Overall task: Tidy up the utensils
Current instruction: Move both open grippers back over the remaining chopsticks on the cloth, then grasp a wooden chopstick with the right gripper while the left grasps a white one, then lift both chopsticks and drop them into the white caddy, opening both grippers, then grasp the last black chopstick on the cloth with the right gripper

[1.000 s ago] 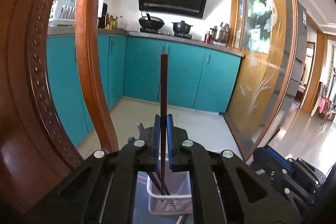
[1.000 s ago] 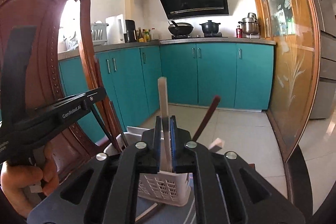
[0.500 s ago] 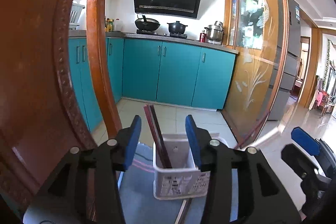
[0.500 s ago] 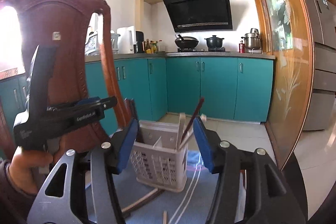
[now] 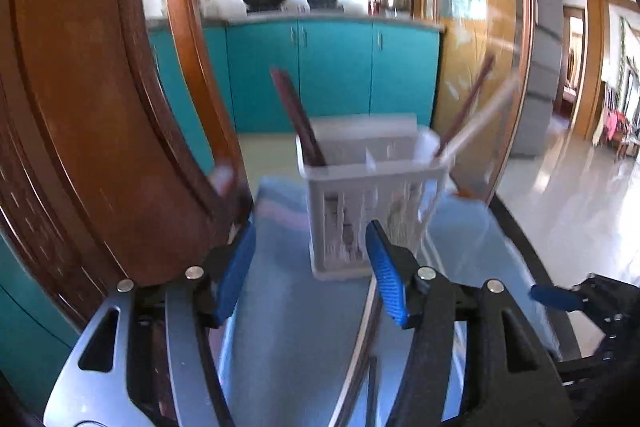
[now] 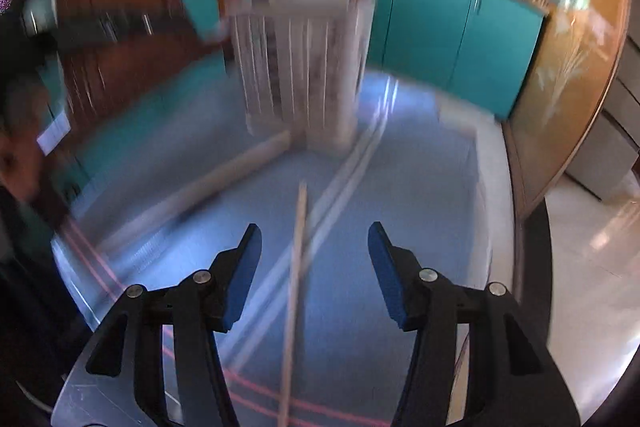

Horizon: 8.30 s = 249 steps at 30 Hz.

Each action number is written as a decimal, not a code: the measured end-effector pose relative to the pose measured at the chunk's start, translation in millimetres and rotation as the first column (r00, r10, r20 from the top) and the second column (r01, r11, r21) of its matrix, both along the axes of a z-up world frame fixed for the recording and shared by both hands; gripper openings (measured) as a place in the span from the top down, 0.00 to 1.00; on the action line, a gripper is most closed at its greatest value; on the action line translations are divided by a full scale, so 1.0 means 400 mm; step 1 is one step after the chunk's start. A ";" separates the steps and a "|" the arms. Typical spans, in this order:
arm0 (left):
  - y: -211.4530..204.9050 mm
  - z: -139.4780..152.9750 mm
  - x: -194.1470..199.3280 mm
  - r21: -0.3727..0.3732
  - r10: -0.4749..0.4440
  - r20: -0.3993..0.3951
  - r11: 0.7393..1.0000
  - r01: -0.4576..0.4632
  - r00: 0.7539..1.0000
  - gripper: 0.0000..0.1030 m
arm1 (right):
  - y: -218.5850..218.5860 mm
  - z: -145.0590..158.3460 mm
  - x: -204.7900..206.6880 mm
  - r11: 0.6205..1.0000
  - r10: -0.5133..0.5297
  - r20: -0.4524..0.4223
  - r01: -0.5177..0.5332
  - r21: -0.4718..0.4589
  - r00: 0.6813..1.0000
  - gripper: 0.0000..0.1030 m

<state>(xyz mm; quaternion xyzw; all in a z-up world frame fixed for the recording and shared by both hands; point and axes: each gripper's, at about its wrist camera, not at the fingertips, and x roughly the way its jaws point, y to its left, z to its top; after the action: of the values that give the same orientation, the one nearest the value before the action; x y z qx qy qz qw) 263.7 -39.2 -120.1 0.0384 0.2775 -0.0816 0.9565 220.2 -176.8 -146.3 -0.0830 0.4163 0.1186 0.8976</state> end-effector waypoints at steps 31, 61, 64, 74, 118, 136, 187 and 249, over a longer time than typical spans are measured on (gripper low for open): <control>0.009 -0.065 0.027 -0.019 0.019 -0.154 1.000 -0.022 0.988 0.41 | -0.015 -0.077 0.042 0.995 -0.097 -0.097 0.100 0.023 0.991 0.94; -0.051 -0.257 0.025 0.085 -0.033 -0.385 0.994 0.071 0.922 0.39 | -0.028 -0.046 0.022 0.987 -0.079 -0.072 0.088 0.136 0.994 0.93; -0.048 -0.265 0.026 0.067 -0.042 -0.398 0.995 0.075 0.916 0.39 | -0.032 -0.047 0.026 0.986 -0.090 -0.072 0.098 0.132 0.993 0.86; -0.055 -0.283 0.039 0.041 -0.061 -0.438 0.995 0.088 0.897 0.40 | -0.046 -0.051 0.032 0.983 -0.135 -0.078 0.143 0.115 0.988 0.65; -0.131 -0.305 0.186 0.107 -0.032 -0.439 0.990 0.088 0.898 0.86 | 0.027 -0.081 0.115 0.995 -0.080 -0.111 0.086 0.052 0.991 0.94; -0.105 -0.197 0.055 0.091 -0.076 -0.363 0.989 0.116 0.929 0.94 | -0.044 0.018 0.058 0.981 -0.132 0.030 0.126 0.151 0.991 0.94; 0.022 0.281 0.284 -0.315 0.131 0.308 0.949 -0.029 0.942 0.94 | 0.004 0.411 0.312 0.930 -0.214 0.496 0.020 0.367 0.841 0.94; -0.118 -0.180 0.141 0.024 -0.130 -0.360 0.989 0.148 0.924 0.62 | -0.021 -0.108 0.031 0.993 -0.116 -0.158 0.110 -0.046 0.981 0.85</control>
<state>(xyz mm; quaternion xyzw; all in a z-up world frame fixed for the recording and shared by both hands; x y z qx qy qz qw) 320.2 -86.3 -192.3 0.0666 0.4454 -0.1477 0.8805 232.7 -185.1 -189.7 -0.0658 0.4934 0.0658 0.8648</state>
